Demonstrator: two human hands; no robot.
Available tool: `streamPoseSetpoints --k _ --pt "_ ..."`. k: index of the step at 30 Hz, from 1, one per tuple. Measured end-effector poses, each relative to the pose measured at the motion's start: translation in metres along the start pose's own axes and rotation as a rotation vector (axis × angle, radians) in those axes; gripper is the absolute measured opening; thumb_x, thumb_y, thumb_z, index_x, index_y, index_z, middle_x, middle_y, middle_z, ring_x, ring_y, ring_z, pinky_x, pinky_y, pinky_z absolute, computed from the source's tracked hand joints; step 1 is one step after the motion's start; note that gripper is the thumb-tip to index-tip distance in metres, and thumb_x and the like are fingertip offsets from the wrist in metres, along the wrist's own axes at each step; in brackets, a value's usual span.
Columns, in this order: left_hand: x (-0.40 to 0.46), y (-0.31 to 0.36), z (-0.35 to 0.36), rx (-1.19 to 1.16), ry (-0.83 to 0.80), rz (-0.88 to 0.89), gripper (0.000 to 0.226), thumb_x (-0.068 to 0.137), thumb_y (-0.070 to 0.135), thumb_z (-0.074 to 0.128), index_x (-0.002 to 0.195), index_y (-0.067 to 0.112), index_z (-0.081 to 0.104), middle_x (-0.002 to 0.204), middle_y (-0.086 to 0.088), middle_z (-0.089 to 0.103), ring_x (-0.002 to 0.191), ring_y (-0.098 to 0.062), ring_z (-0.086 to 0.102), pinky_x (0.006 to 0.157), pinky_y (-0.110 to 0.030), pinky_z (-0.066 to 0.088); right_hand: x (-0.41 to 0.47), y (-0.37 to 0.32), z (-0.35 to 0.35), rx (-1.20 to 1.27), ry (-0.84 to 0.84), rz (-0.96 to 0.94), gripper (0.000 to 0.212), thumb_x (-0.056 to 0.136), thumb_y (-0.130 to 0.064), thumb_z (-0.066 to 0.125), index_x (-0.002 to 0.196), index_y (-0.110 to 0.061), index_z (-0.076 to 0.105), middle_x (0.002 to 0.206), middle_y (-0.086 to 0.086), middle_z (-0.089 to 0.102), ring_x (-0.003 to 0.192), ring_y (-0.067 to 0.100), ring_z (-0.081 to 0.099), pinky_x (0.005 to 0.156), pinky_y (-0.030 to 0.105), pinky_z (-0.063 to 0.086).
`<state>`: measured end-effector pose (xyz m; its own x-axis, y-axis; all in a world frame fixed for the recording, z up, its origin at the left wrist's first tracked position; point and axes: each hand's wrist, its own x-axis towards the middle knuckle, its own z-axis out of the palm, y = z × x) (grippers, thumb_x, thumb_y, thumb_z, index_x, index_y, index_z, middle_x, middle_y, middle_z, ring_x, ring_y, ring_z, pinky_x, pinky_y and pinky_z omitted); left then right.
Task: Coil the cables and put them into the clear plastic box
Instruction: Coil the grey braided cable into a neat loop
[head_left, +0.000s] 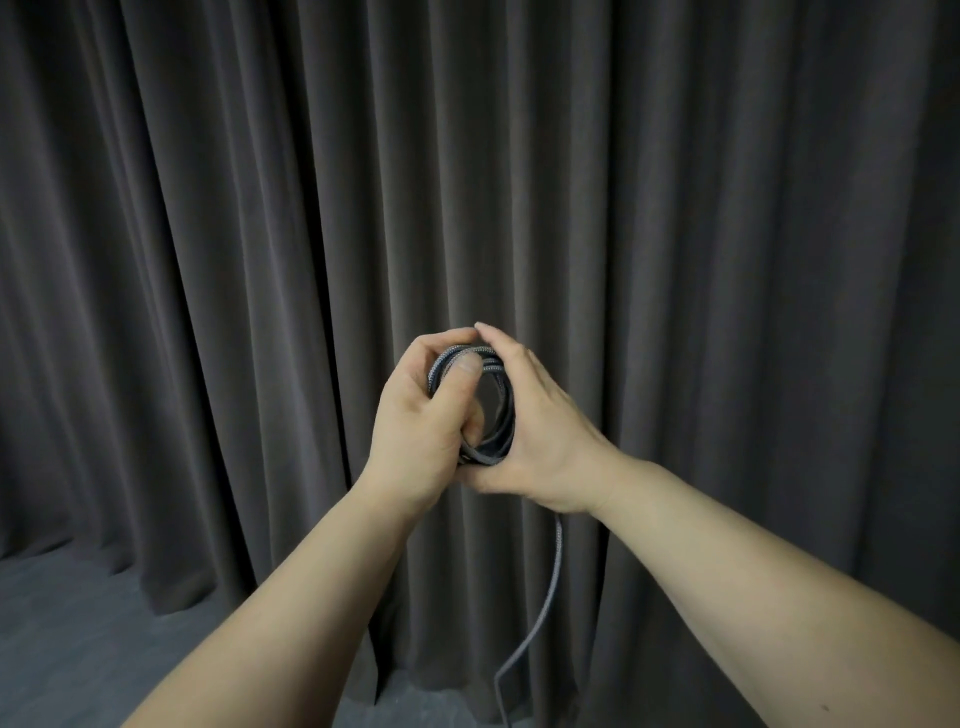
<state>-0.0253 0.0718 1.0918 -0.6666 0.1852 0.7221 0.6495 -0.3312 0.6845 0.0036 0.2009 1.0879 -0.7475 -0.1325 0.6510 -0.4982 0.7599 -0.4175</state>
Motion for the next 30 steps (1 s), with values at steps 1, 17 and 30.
streamPoseSetpoints --k 1,17,30 --pt "0.000 -0.002 0.000 0.047 0.003 0.005 0.013 0.097 0.016 0.054 0.109 0.018 0.060 0.049 0.006 0.050 0.046 -0.009 0.047 0.050 -0.020 0.044 0.001 0.001 -0.001 -0.030 -0.007 0.012 0.118 0.057 -0.040 0.084 0.146 -0.042 0.006 0.145 -0.012 0.028 0.133 0.014 0.039 0.108 0.032 0.037" --pt "-0.013 -0.015 -0.005 0.136 0.142 -0.008 0.025 0.094 0.018 0.059 0.118 0.023 0.061 0.082 0.008 0.068 0.077 -0.010 0.066 0.080 -0.031 0.055 -0.002 0.002 0.013 0.005 0.041 0.035 0.112 0.055 -0.039 0.083 0.141 -0.045 0.012 0.141 -0.013 0.032 0.129 0.015 0.043 0.104 0.035 0.041" --pt "-0.007 -0.004 -0.008 -0.379 0.170 -0.159 0.017 0.099 0.019 0.051 0.105 0.006 0.062 0.050 0.007 0.028 0.043 -0.006 0.021 0.041 -0.019 0.023 -0.015 0.007 0.003 -0.149 -0.017 -0.010 0.122 0.064 -0.058 0.078 0.150 -0.038 -0.007 0.151 -0.009 0.029 0.133 0.014 0.042 0.106 0.031 0.037"
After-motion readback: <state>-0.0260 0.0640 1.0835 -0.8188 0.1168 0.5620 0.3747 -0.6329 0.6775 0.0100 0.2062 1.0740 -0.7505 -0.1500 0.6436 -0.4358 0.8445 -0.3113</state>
